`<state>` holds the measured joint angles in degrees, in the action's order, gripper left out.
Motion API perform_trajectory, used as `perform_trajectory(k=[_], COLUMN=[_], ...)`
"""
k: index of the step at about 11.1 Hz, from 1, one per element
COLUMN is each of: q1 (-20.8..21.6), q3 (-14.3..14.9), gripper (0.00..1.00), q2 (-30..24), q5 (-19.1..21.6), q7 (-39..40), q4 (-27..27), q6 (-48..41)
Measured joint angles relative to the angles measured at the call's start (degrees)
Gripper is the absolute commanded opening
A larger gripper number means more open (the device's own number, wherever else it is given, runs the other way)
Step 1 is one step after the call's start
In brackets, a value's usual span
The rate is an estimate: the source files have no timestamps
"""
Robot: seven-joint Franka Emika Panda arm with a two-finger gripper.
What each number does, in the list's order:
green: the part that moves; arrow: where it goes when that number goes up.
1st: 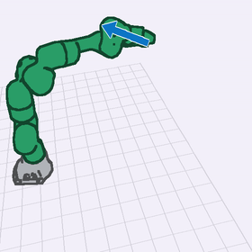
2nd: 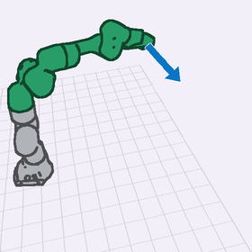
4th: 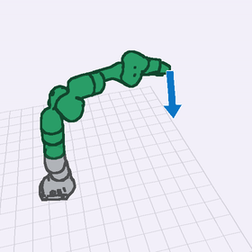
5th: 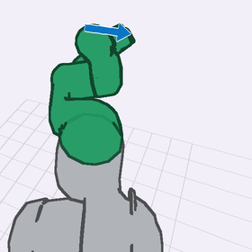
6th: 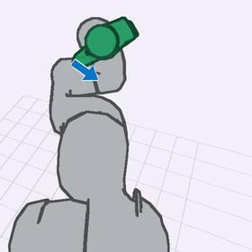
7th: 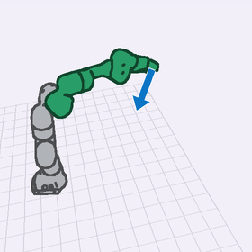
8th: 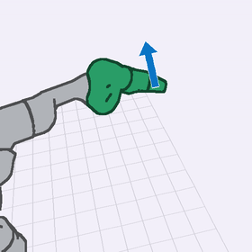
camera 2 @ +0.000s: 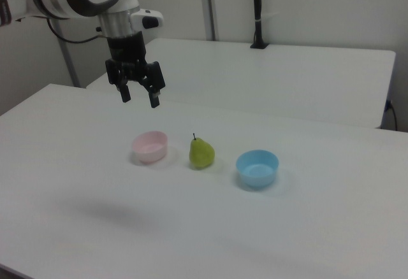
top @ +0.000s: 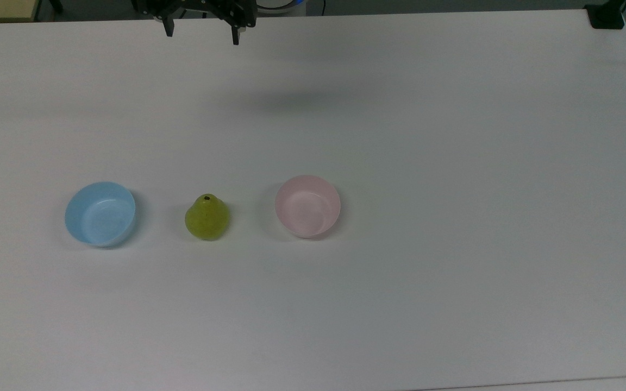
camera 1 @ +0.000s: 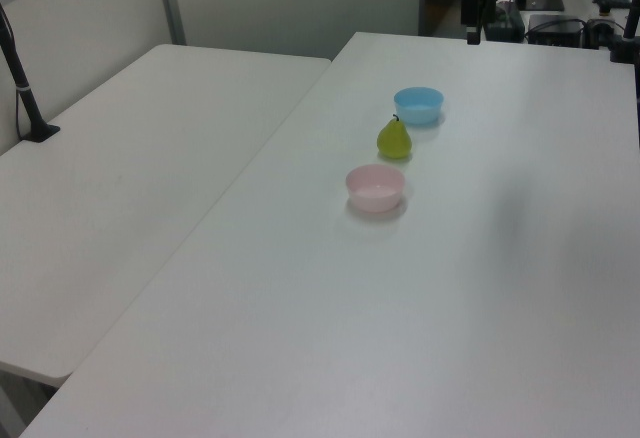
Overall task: Place the pear in the bowl
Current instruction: 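Move the open gripper down over the yellow-green pear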
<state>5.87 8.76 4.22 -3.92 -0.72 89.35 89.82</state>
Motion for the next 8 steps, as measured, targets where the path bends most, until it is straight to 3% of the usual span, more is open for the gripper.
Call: perform_trajectory(k=[8], q1=[-1.93], q3=[0.38], gripper=[1.0], q2=[0.07], q5=[-0.05], q7=[0.52], q4=[0.91], q6=[2.73])
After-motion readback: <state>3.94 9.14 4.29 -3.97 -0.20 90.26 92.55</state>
